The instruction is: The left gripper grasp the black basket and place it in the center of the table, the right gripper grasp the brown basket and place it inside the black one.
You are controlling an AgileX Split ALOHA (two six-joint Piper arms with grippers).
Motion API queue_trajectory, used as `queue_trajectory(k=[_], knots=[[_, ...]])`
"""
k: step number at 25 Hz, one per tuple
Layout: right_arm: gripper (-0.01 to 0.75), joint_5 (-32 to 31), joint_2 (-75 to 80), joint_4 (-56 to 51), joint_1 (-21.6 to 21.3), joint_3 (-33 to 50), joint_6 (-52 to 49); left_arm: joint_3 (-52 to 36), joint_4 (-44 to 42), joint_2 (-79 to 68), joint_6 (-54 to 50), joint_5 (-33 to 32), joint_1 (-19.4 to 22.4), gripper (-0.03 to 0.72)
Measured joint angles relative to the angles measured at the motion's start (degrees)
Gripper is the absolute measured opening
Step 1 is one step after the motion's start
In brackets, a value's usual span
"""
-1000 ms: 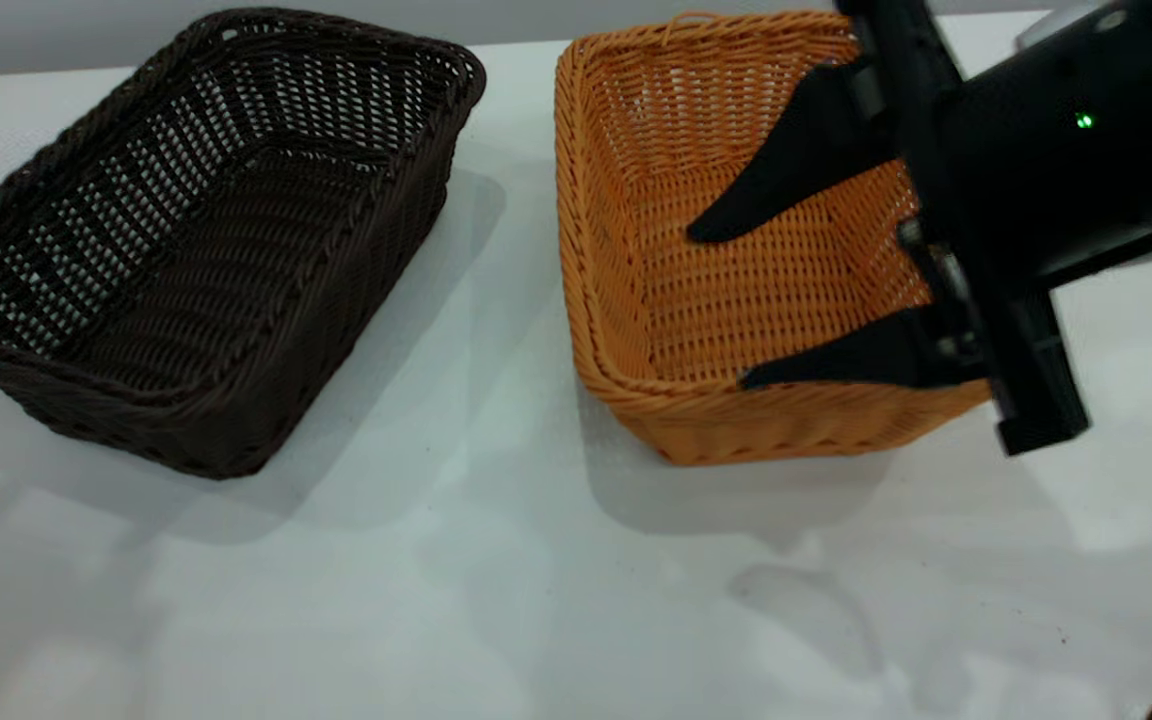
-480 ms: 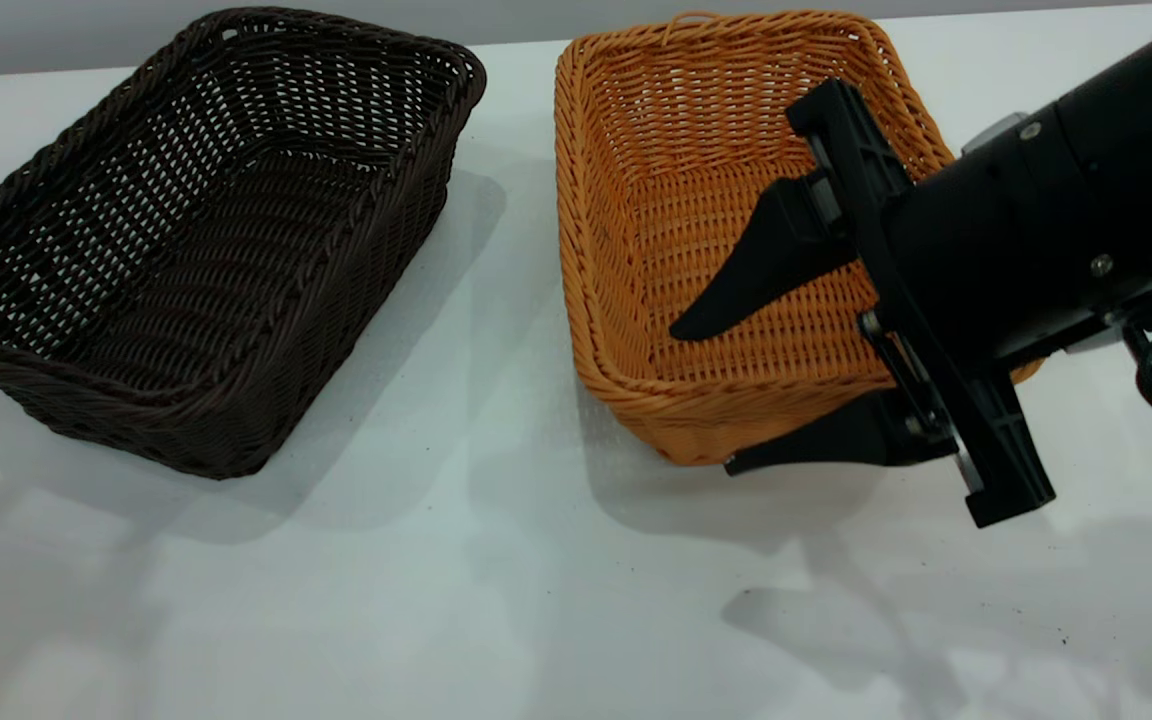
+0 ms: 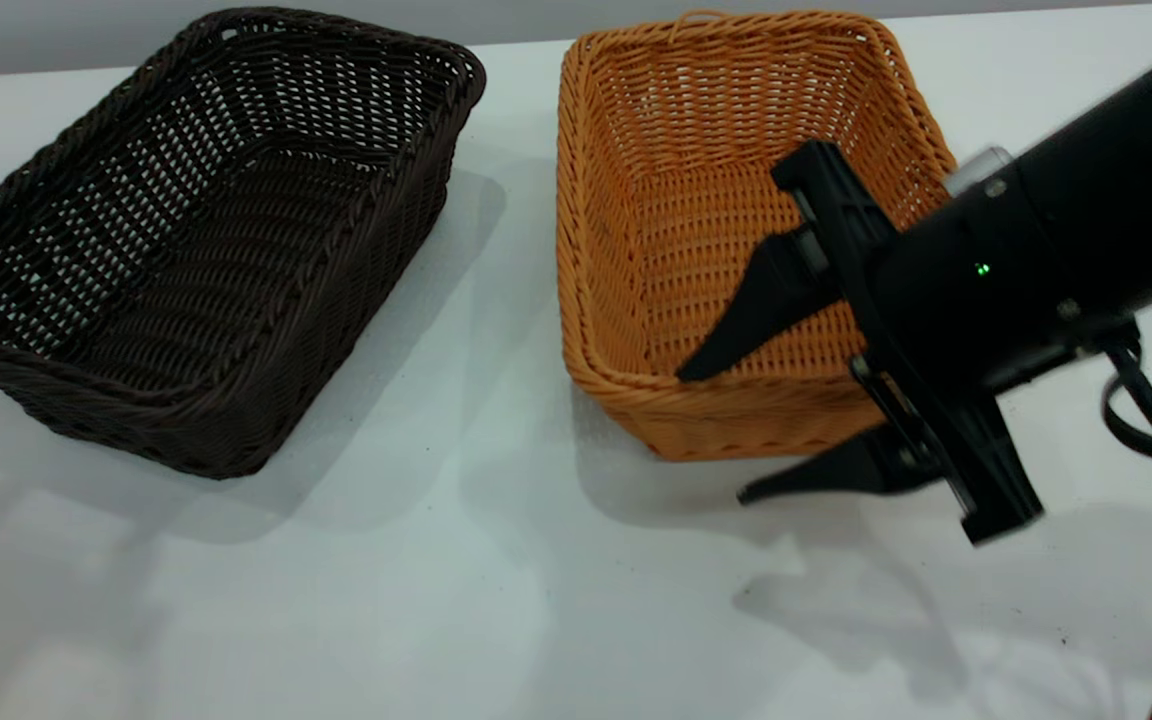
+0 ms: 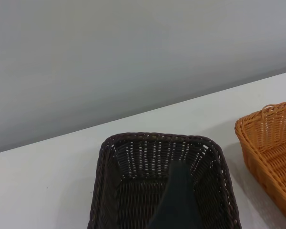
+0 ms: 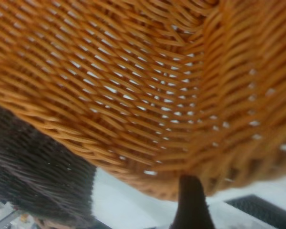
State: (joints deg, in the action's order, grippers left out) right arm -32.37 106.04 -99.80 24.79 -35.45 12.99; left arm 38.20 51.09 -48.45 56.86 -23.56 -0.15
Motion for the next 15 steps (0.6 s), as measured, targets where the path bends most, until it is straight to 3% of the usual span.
queue_trajectory(k=[15], knots=[[0.459,4.1,0.3,-0.2,-0.2,-3.7,-0.8,-0.1,0.0,0.0,0.0,-0.3,0.0,0.531]])
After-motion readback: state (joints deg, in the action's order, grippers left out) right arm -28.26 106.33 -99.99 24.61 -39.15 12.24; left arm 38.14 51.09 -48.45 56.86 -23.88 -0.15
